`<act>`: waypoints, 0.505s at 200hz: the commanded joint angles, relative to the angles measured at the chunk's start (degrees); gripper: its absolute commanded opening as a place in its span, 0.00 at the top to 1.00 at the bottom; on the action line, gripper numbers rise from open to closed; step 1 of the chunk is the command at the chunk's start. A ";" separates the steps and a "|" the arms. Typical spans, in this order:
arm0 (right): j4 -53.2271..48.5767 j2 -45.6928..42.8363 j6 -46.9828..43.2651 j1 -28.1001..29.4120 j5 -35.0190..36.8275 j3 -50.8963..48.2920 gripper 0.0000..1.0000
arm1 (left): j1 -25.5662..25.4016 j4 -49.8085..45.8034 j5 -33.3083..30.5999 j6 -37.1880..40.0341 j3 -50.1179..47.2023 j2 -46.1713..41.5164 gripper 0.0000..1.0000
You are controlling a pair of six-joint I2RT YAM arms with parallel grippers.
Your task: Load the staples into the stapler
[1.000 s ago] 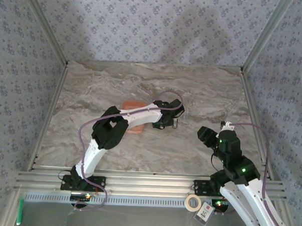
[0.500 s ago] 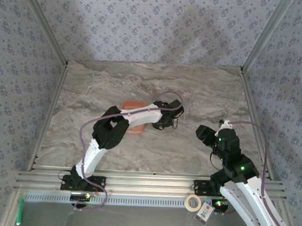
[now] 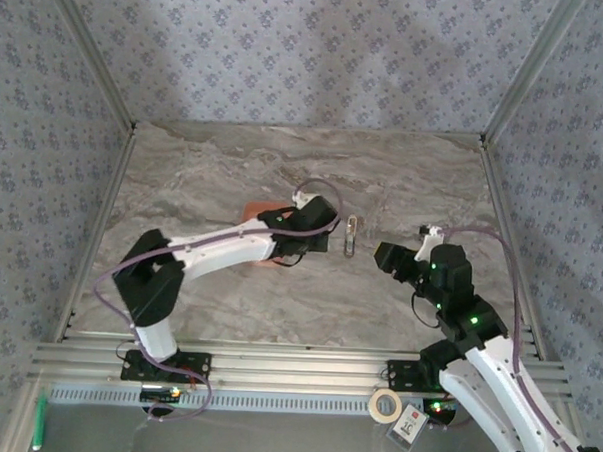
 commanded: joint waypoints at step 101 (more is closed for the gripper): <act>23.19 3.27 -4.17 18.67 1.85 -7.15 0.43 | -0.52 51.79 23.56 48.36 -39.40 -25.71 0.66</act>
